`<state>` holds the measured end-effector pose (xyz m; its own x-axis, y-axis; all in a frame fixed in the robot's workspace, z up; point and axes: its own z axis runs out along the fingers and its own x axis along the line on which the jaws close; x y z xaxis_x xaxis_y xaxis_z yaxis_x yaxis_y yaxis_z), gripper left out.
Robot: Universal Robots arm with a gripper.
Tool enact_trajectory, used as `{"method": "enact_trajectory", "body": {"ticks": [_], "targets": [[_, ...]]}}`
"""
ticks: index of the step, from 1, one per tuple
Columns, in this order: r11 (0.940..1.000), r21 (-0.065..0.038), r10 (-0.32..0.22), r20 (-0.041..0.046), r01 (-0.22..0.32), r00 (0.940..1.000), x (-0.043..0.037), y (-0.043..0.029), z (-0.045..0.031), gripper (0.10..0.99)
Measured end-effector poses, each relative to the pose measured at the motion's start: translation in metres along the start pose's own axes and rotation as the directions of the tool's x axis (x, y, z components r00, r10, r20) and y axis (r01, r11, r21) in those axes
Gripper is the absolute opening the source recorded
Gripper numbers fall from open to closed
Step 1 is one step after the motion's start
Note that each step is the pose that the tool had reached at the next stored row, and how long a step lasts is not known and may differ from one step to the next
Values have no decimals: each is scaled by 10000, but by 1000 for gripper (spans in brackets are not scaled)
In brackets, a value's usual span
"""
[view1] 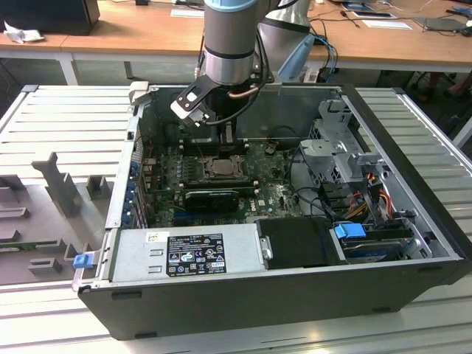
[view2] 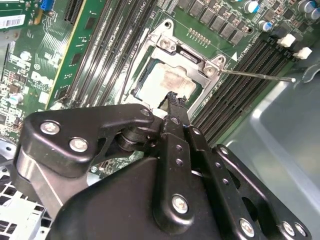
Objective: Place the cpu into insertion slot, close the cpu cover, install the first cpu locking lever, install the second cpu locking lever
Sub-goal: 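Install the first cpu locking lever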
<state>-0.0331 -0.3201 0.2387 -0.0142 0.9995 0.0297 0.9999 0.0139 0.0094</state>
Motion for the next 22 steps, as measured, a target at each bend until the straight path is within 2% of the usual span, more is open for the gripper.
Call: {"method": "enact_trajectory", "body": {"ticks": [3,9,13,14,16,20,22], "targets": [[10000,0,-1,-1,1,10000,2,-7,-60,106],[10000,0,0,-1,0,10000,9,-14,-289,106],[9998,5,-188,-3,188,9998,10,-14,-314,106],[9976,20,-688,-5,688,9976,10,-14,-314,106],[9910,39,-1338,-14,1338,9910,10,-14,-313,106],[9788,59,-2048,-25,2048,9788,10,-14,-312,106],[9772,61,-2122,-26,2122,9772,10,-14,-312,106]]}}
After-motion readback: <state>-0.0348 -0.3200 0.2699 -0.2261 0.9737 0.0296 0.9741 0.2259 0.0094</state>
